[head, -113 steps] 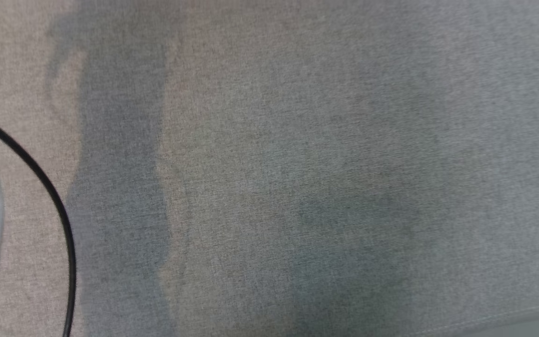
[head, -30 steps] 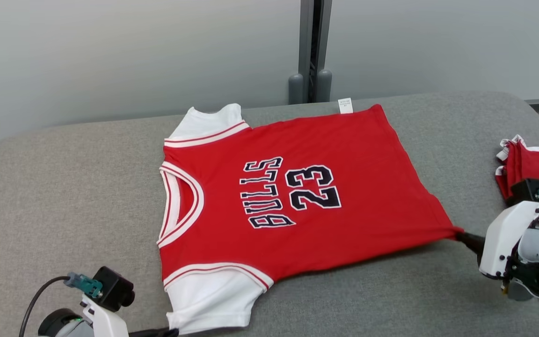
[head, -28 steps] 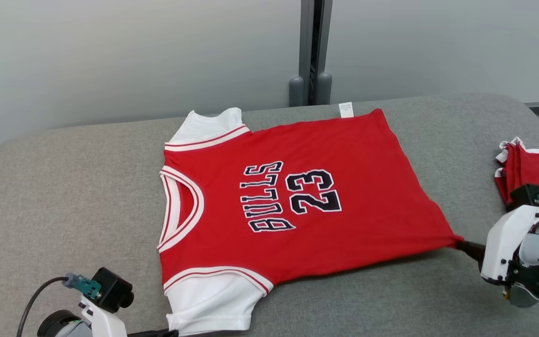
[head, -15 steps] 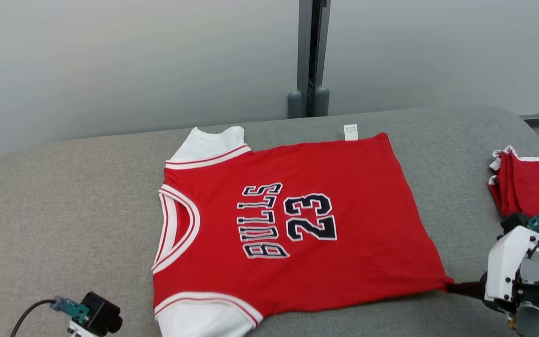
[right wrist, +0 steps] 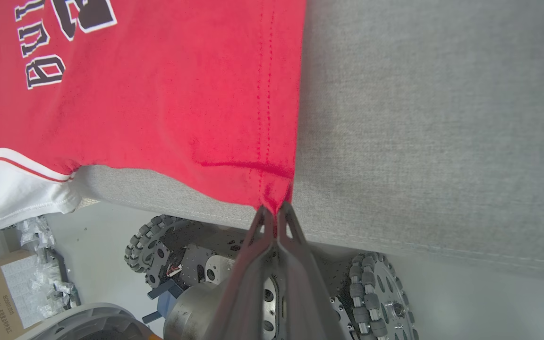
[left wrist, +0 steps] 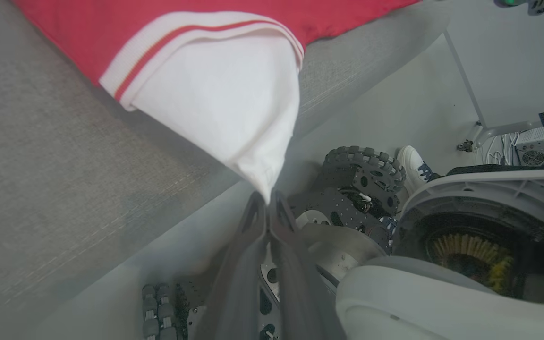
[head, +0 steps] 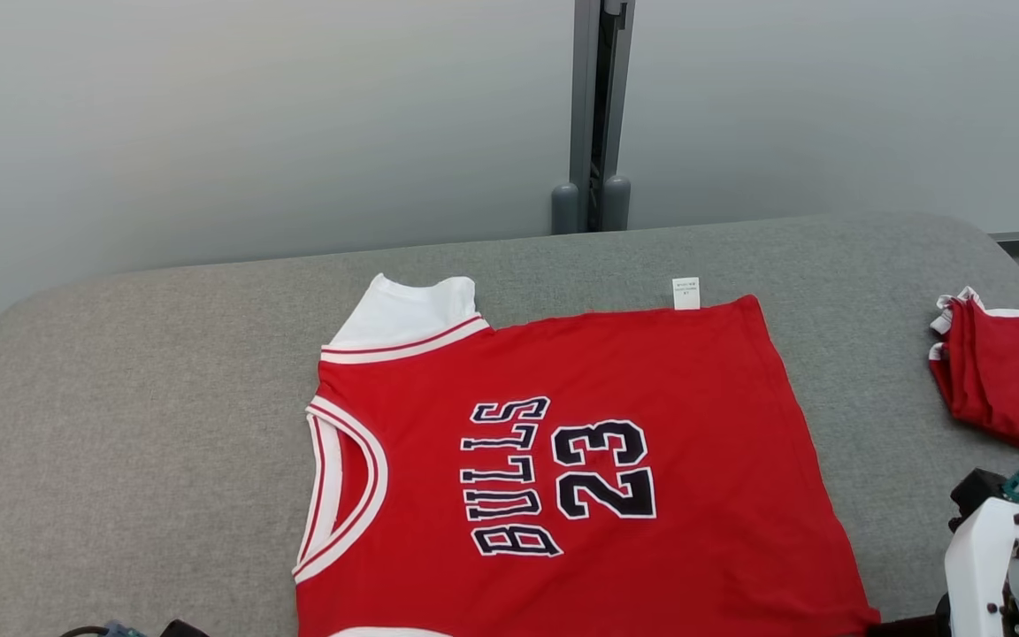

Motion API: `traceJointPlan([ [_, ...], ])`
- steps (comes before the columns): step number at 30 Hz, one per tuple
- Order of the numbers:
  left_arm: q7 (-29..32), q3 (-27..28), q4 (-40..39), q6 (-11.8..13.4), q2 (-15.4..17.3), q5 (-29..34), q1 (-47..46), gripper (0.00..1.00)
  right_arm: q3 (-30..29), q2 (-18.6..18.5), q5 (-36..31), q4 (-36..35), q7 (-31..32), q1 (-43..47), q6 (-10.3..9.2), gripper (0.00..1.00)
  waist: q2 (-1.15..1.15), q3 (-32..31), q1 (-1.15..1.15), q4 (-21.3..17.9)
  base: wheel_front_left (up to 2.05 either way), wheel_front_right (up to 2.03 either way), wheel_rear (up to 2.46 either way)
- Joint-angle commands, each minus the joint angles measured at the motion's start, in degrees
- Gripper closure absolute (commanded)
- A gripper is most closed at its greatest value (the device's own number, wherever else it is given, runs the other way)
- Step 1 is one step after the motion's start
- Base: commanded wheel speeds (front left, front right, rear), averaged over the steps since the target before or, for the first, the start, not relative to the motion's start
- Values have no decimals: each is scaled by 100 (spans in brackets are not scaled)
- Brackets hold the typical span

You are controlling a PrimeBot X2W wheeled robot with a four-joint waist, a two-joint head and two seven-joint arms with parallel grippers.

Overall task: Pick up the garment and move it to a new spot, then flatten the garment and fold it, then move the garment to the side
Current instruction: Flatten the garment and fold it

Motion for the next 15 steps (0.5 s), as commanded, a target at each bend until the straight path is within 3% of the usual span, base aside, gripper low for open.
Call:
traceJointPlan([
  [1, -21, 21, -29, 12, 33, -41, 45, 100, -37, -69, 31, -46, -40, 67, -3, 100, 0, 2, 0, 4, 0, 0, 0],
  [10, -161, 268, -244, 21, 106, -302, -87, 100, -282, -219, 147, -352, -375, 29, -3, 100, 0, 64, 0, 41, 0, 0, 0],
  [15, -254, 540, -408, -45, 79, -787, -181, 100, -449, -175, 195, -237, -602, -144, -3, 100, 0, 134, 0, 54, 0, 0, 0],
])
